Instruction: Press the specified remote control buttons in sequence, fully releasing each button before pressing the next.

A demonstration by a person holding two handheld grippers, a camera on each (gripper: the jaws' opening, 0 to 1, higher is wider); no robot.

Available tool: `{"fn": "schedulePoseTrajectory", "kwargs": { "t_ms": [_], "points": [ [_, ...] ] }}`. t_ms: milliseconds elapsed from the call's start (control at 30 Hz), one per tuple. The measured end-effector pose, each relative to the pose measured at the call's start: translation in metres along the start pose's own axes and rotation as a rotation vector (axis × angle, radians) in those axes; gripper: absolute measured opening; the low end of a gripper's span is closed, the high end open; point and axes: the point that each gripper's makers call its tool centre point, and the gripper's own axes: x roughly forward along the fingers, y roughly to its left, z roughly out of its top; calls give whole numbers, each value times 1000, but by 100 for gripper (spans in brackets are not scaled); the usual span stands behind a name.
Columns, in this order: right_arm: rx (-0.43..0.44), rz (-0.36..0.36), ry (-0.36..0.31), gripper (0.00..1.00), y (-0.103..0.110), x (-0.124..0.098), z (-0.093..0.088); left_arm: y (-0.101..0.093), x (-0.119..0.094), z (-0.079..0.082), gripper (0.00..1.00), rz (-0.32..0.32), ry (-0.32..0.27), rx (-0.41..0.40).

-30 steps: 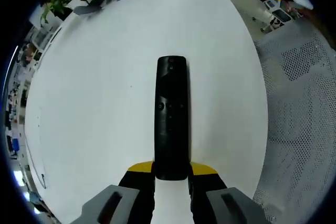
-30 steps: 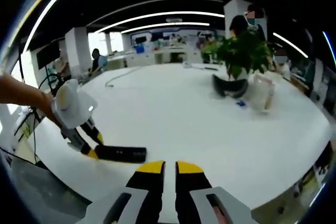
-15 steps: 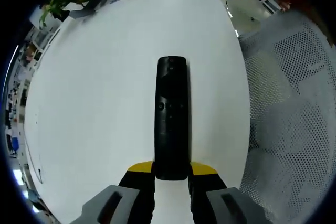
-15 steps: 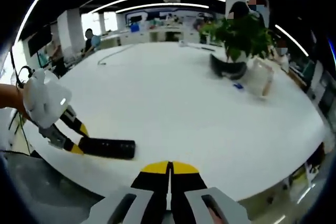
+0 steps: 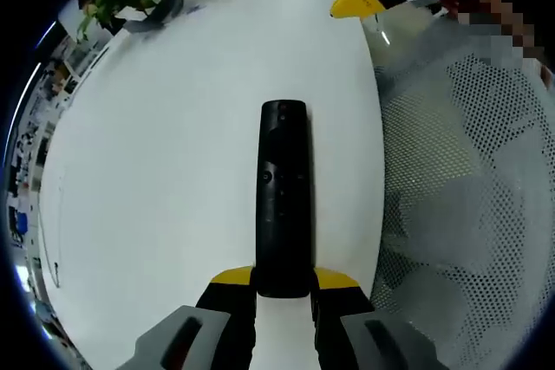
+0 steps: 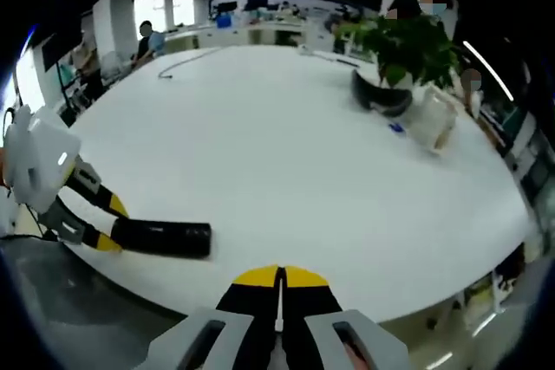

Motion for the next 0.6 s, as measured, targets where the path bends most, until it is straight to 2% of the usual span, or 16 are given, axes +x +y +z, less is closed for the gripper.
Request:
{"fn": "schedulePoseTrajectory", "kwargs": {
  "t_ms": [300, 600],
  "points": [
    [-14, 10, 45, 0, 0, 1, -8, -12, -2, -1, 23, 2, -44, -31],
    [-34, 34, 60, 0, 6, 3, -9, -24, -2, -2, 23, 8, -100, -77]
  ]
}}
